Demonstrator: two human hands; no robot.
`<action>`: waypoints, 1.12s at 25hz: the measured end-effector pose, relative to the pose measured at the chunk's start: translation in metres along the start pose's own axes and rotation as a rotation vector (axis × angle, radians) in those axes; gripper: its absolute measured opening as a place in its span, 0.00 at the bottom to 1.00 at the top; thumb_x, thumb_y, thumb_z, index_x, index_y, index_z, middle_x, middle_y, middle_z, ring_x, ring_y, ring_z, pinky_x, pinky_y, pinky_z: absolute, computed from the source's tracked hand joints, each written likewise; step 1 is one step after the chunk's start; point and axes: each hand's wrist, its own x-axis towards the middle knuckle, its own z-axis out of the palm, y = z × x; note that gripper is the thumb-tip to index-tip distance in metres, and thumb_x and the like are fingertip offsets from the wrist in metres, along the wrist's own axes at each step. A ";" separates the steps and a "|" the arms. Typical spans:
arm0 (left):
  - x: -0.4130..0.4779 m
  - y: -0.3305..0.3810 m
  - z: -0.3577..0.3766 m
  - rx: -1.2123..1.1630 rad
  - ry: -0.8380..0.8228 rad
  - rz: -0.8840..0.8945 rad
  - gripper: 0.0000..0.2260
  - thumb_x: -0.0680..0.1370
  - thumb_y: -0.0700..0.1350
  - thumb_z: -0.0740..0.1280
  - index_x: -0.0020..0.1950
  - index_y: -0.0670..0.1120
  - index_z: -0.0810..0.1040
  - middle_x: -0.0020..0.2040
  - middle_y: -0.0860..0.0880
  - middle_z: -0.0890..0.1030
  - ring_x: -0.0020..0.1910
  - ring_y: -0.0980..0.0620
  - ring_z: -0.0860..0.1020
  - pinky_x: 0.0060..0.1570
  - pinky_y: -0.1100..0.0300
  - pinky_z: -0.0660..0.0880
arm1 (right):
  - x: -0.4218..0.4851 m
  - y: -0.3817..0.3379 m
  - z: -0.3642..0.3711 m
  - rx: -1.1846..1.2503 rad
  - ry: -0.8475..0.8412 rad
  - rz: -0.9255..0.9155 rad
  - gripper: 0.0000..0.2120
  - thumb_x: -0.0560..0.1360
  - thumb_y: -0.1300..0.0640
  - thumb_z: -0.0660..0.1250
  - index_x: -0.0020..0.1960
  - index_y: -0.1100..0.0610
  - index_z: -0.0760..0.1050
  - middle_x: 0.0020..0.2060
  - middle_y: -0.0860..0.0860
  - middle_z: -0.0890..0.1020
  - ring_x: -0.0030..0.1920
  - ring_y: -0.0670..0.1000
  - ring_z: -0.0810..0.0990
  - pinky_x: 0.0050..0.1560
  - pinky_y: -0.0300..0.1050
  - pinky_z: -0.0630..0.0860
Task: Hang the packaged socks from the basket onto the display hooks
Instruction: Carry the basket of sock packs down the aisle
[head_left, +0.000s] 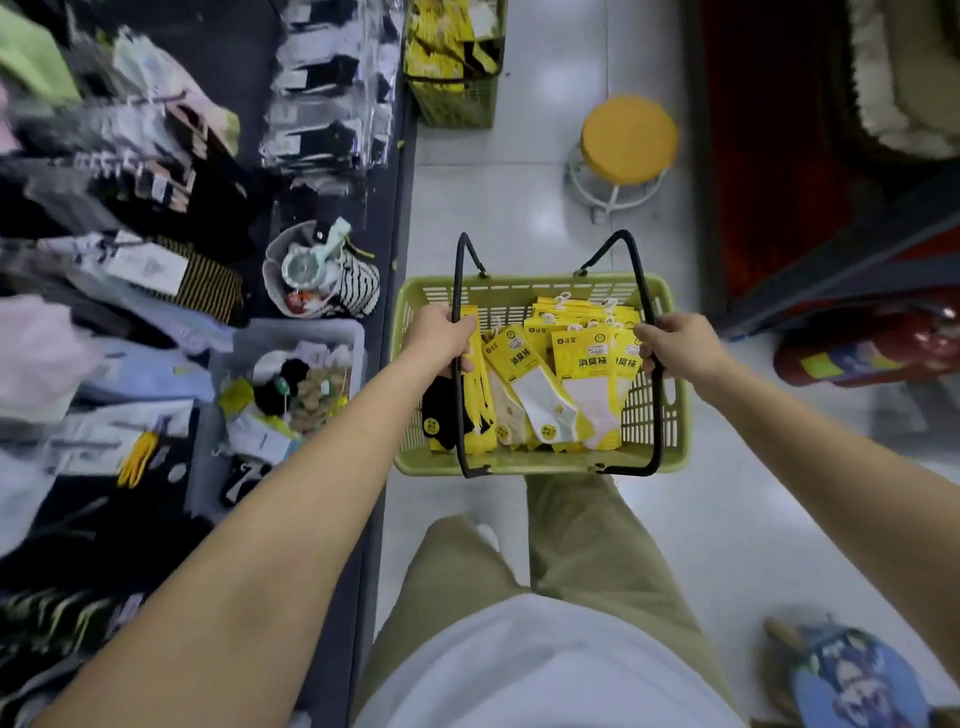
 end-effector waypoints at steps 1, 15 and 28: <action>0.027 0.024 -0.001 -0.011 0.010 -0.012 0.08 0.79 0.47 0.61 0.43 0.45 0.70 0.35 0.48 0.76 0.27 0.50 0.78 0.38 0.53 0.77 | 0.036 -0.018 -0.009 -0.009 -0.015 -0.006 0.10 0.77 0.58 0.61 0.38 0.59 0.72 0.28 0.52 0.74 0.27 0.50 0.74 0.29 0.41 0.71; 0.283 0.224 -0.072 -0.385 0.318 -0.214 0.11 0.81 0.48 0.57 0.44 0.43 0.72 0.32 0.47 0.77 0.25 0.50 0.75 0.25 0.62 0.73 | 0.398 -0.305 -0.052 -0.243 -0.283 -0.130 0.08 0.78 0.58 0.61 0.42 0.59 0.71 0.28 0.52 0.73 0.18 0.44 0.71 0.18 0.31 0.65; 0.458 0.269 -0.125 -0.705 0.660 -0.545 0.14 0.81 0.51 0.58 0.56 0.41 0.72 0.31 0.48 0.76 0.28 0.50 0.79 0.24 0.62 0.69 | 0.625 -0.517 0.088 -0.656 -0.581 -0.285 0.06 0.77 0.60 0.63 0.44 0.61 0.75 0.26 0.53 0.75 0.18 0.44 0.73 0.26 0.37 0.74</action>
